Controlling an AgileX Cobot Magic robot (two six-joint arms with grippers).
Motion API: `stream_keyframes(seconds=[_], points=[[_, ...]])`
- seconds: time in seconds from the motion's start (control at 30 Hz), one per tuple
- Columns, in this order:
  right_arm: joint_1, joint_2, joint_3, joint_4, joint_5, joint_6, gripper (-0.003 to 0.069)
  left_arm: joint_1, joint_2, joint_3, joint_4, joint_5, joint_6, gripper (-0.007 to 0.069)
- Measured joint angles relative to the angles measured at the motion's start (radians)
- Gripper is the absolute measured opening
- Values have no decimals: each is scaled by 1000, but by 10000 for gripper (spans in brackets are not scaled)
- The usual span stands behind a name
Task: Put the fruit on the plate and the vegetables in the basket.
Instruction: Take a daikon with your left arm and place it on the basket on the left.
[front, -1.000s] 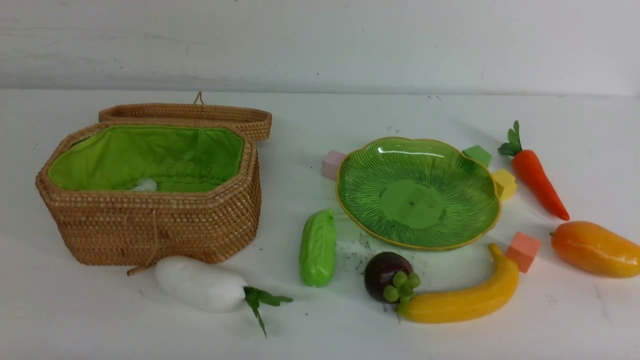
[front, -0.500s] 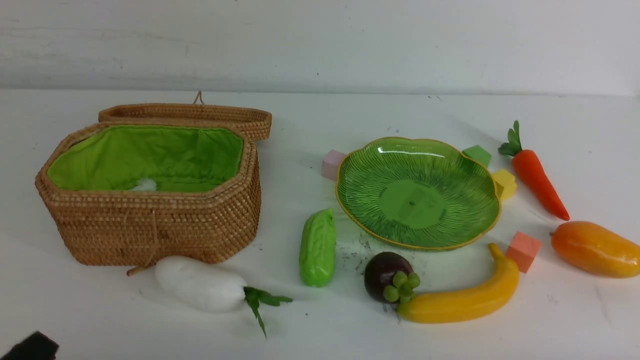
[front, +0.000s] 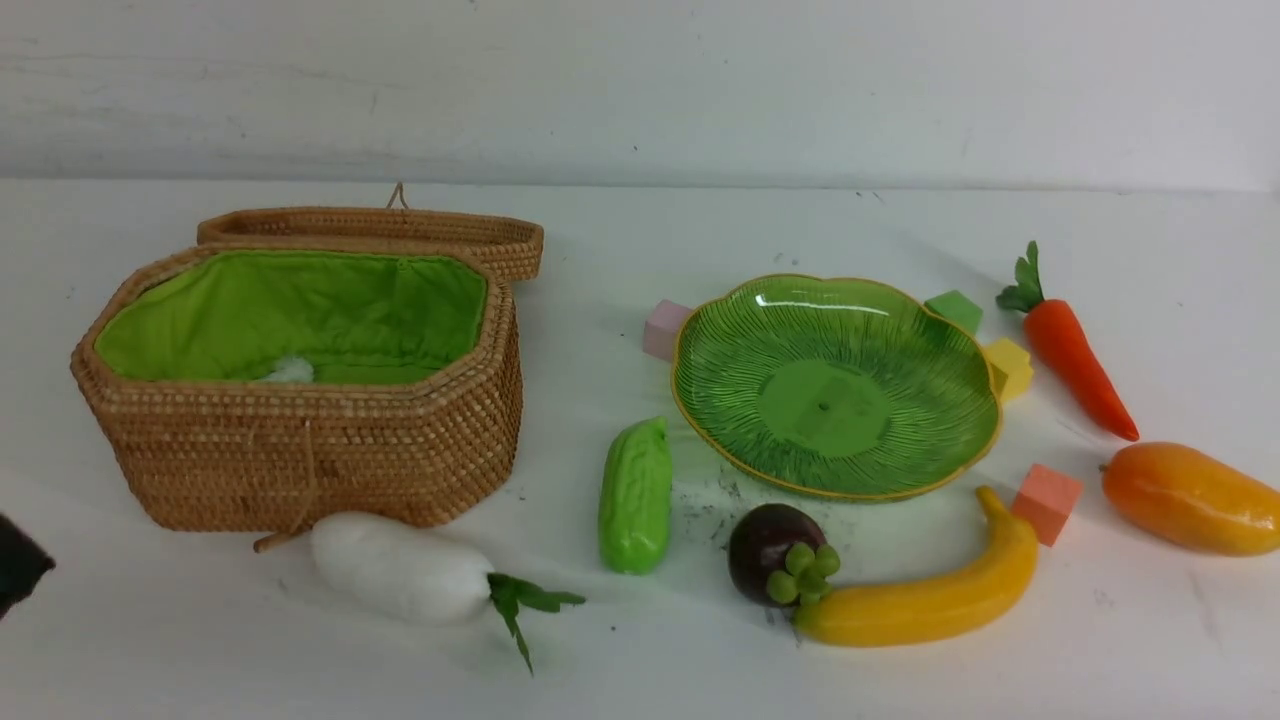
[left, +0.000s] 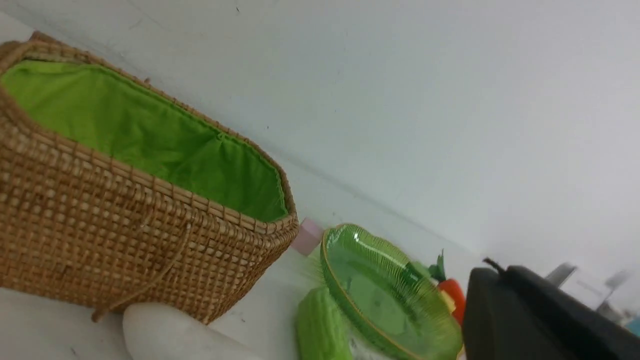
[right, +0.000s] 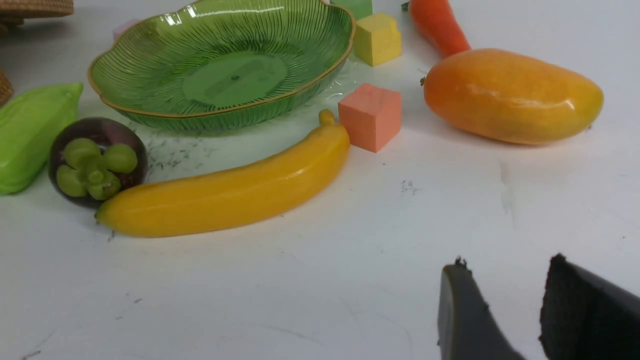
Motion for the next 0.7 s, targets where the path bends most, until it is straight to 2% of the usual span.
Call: stream_keyframes(seconds=[0.2,0.27,0.37,0.57,0.63,0.7], points=[[0,0,0,4,-10,6,241,0,313,-247,23,319,116,-13],[0,0,4,46,-39,39,241,0,399,-297,26,388,133,-13],[0,0,6,139,-103,111,241,0,475,-334,13,434,156,-13],[0,0,6,336,-298,220,239,0,578,-389,-26,546,346,-13],[2,0,-5,363,-295,228,233,0,597,-413,-27,585,381,-13],[17,4,-69,366,-187,226,221,0,612,-434,-28,619,411,-13]])
